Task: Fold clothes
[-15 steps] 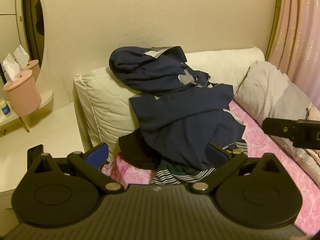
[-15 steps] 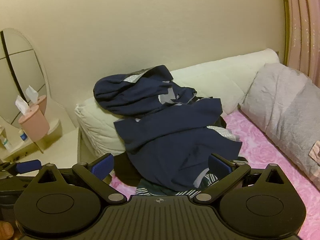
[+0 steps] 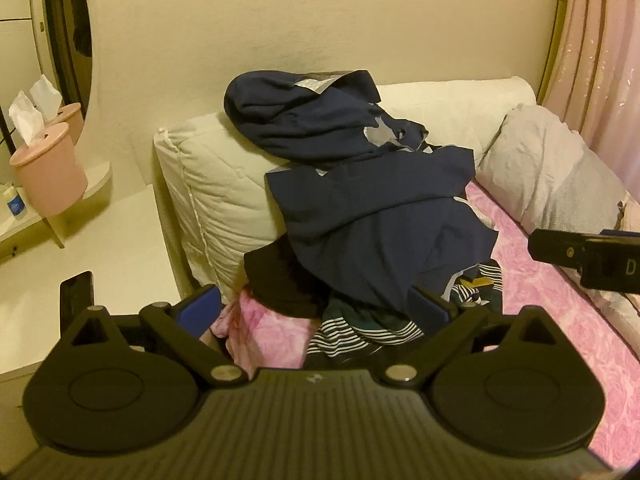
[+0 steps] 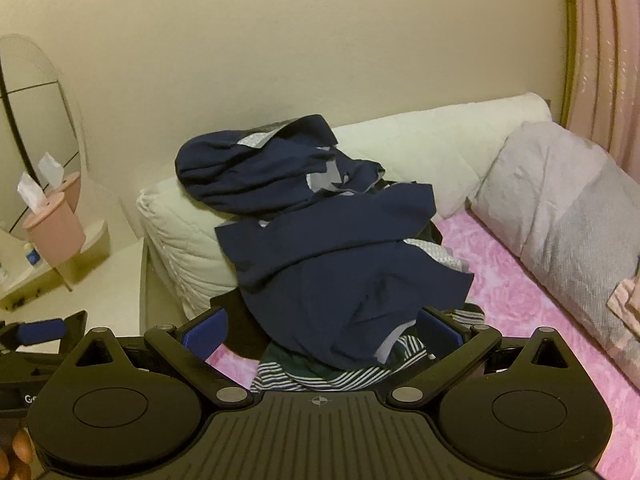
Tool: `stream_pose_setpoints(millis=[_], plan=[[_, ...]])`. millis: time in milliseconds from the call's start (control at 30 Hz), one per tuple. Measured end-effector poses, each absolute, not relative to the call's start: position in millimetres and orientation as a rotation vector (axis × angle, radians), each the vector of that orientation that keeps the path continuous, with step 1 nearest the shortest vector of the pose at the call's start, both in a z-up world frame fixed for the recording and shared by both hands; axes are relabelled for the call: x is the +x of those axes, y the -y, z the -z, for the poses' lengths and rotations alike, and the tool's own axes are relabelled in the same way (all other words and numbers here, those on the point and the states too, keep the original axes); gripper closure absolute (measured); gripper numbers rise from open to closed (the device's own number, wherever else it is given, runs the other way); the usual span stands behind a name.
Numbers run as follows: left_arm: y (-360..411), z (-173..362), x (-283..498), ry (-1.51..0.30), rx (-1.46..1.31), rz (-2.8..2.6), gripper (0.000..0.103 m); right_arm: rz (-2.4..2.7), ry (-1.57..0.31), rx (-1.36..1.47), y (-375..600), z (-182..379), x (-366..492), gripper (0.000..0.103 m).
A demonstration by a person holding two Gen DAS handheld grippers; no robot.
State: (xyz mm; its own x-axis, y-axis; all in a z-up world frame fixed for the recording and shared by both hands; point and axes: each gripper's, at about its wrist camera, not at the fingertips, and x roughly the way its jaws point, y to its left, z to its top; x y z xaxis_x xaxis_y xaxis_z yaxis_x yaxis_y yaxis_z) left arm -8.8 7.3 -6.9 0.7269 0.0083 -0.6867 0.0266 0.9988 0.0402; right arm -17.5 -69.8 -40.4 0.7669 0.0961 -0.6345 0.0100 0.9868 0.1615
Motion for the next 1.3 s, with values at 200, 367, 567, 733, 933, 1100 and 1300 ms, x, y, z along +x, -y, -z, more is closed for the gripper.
stream_pose_setpoints(millis=[200, 367, 567, 733, 933, 1100, 1300], plan=[[-12, 6, -10, -0.771, 0.046, 0.002, 0.005, -0.034, -0.678, 0.167, 69, 36, -19, 0.000], [-16, 6, -8, -0.788, 0.035, -0.002, 0.005, -0.042, -0.687, 0.176, 72, 35, -17, 0.000], [-15, 9, -11, -0.775, 0.051, 0.006, 0.005, -0.053, -0.695, 0.214, 79, 39, -18, 0.000], [-13, 11, -10, -0.754, 0.046, -0.007, 0.005, -0.046, -0.689, 0.222, 82, 40, -19, 0.000], [-12, 13, -10, -0.748, 0.046, 0.002, 0.005, -0.042, -0.697, 0.229, 86, 42, -19, 0.000], [-9, 16, -12, -0.737, 0.061, 0.036, 0.005, -0.046, -0.702, 0.228, 87, 43, -19, 0.000], [-3, 17, -11, -0.766, 0.086, 0.056, 0.005, -0.048, -0.706, 0.230, 88, 44, -18, 0.000]])
